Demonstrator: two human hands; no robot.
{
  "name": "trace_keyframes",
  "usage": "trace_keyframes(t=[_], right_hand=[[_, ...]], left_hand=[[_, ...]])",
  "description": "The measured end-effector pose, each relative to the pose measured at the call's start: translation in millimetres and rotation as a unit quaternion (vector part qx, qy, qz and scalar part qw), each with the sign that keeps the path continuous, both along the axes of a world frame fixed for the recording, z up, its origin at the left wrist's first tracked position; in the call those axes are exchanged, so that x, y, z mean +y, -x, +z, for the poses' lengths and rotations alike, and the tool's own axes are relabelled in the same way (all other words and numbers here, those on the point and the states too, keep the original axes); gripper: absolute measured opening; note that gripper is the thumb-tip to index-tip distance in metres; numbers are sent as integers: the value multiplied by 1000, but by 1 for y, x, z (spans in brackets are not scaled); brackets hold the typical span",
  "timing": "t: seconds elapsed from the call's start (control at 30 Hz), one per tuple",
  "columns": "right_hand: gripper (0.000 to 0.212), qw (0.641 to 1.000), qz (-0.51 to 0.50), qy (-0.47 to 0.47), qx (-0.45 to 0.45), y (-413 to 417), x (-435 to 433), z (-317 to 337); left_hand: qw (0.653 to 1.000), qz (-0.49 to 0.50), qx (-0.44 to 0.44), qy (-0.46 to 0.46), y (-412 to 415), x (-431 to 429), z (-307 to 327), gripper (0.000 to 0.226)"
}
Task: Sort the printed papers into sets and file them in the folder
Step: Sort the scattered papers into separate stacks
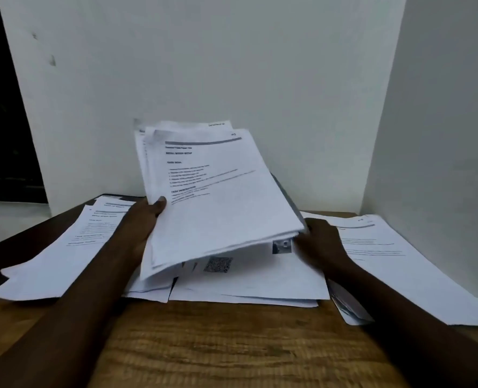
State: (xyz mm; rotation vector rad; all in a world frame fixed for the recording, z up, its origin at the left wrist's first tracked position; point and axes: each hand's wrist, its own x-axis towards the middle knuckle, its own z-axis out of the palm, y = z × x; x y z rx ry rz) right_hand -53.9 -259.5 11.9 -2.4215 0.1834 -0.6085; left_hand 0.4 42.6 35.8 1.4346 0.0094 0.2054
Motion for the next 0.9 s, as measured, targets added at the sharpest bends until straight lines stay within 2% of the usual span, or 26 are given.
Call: trace_keyframes(t=[0.07,0.13,0.2,0.27,0.33,0.37,0.43,0.47,0.57,0.73,0.83,0.9], right_hand=[[25,999,10,27,25,0,1,-3],[29,999,2,16,39,-2,-1,-4],[44,999,-9,12,43,-5,-4,-5],[53,1000,-23,-20,1,-8,-8,-4],[44,992,-24,-115,-49,-8,-12,4],[42,978,5,-203,-49,-8,-13,9],[48,931,95,-351,-9,-5,-11,18],[48,921,126,-368,4,-5,-9,19],[30,944,121,-304,-31,-9,-4,13],[27,948,67,-303,-75,-10,-13,15],[19,962,23,-261,-75,-11,-25,18],[22,974,-31,-215,-70,-10,-44,20]], left_hand=[[997,-57,2,44,4,-8,-4,30],[995,-89,-1,48,7,-15,-5,32],[994,-99,-6,49,9,-20,-6,33],[993,-107,-9,54,11,-24,-7,33],[992,-114,-12,50,13,-27,-8,33],[991,-120,-13,50,13,-28,-9,33],[990,-127,-12,60,13,-30,-9,33],[990,-128,-12,64,13,-31,-10,32],[988,-139,-15,64,14,-33,-12,30],[981,-180,-24,62,17,-34,-14,32],[987,-152,-21,45,14,-36,-17,28],[992,-122,-13,16,11,-36,-20,25]])
